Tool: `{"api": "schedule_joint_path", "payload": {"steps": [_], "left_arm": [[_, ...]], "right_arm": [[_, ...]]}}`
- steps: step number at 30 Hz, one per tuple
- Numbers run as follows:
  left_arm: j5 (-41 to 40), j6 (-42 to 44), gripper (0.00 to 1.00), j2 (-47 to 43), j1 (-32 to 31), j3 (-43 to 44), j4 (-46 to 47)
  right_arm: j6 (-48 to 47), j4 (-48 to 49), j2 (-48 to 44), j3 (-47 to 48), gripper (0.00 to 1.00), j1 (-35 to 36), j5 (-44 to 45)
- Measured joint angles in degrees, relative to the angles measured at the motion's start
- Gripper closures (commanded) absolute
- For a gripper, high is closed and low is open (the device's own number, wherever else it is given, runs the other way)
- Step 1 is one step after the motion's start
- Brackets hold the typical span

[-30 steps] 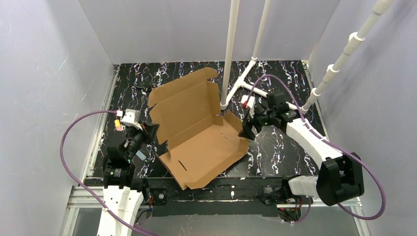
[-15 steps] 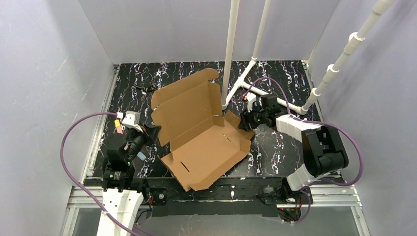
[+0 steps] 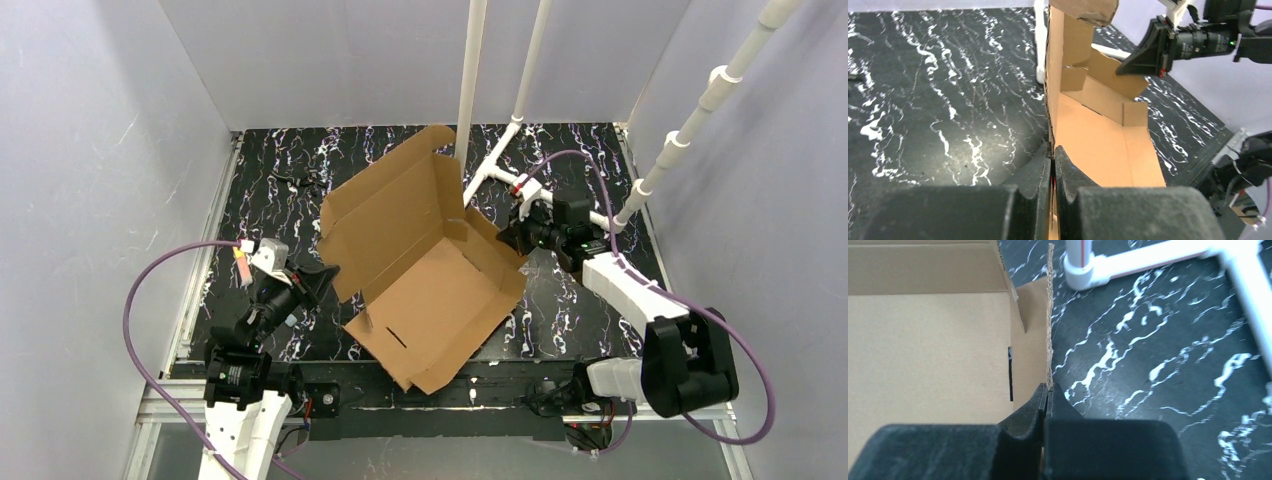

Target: Fold the paper box

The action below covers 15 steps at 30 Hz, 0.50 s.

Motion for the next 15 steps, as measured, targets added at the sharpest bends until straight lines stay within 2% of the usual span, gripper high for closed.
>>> {"api": "schedule_joint_path", "payload": {"steps": [8, 15], "left_arm": [[5.4, -3.5, 1.00, -0.1, -1.2, -1.9, 7.6], [6.1, -3.6, 1.00, 13.9, -4.9, -1.0, 13.0]], "right_arm": [[0.5, 1.0, -4.4, 0.0, 0.99, -3.6, 0.4], [-0.7, 2.7, -4.4, -0.5, 0.99, -4.4, 1.2]]}}
